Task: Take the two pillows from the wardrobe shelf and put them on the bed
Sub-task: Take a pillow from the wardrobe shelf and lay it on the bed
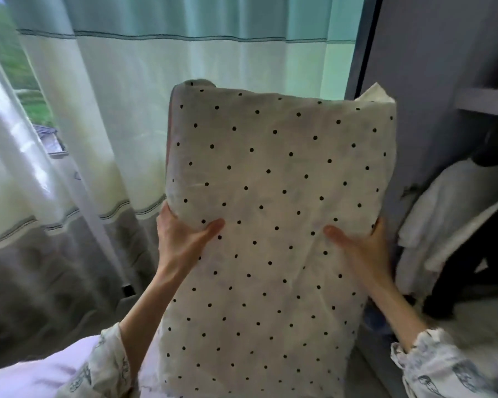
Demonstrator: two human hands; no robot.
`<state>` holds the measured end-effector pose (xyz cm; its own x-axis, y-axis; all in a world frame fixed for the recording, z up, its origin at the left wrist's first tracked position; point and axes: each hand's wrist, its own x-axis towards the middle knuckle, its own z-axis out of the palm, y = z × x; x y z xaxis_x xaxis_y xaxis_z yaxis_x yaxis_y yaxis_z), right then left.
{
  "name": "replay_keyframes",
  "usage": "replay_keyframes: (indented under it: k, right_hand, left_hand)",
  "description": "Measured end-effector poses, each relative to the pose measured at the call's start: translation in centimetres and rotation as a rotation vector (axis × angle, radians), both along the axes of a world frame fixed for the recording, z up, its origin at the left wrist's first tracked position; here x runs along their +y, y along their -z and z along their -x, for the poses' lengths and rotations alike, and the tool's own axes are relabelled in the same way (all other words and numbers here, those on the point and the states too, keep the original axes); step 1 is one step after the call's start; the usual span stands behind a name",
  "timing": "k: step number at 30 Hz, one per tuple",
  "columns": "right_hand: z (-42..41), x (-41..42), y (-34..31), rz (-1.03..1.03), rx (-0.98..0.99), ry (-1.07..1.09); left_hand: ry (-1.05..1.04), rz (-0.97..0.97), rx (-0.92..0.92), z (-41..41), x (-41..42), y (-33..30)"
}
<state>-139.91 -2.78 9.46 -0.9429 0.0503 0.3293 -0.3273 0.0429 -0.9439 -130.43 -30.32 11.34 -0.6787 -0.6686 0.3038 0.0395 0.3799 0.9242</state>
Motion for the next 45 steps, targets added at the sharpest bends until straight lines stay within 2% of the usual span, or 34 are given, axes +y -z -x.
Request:
replay_keyframes:
  k: [9, 14, 20, 27, 34, 45]
  right_hand:
    - [9.1, -15.8, -0.2, -0.056, -0.006, -0.395]
    - [13.5, -23.9, -0.5, -0.147, 0.055, -0.595]
    - [16.8, -32.3, -1.9, -0.2, 0.152, -0.793]
    - [18.9, -44.3, -1.5, -0.164, 0.186, -1.018]
    - [20.6, -58.0, 0.0, -0.152, 0.208, -1.19]
    - [21.5, -77.6, 0.5, -0.185, 0.22, -1.439]
  left_hand:
    - [-0.412, -0.022, 0.008, -1.7, -9.4, 1.3]
    - [-0.705, 0.001, -0.004, -1.5, -12.2, 1.7]
    - [-0.965, -0.048, 0.012, -1.2, -14.8, 1.9]
    - [-1.158, -0.074, 0.094, -0.7, -21.1, 2.6]
    - [-1.279, -0.064, 0.178, 0.9, -30.7, 4.6]
    - [-1.557, -0.082, 0.13, 2.5, -43.2, 6.1]
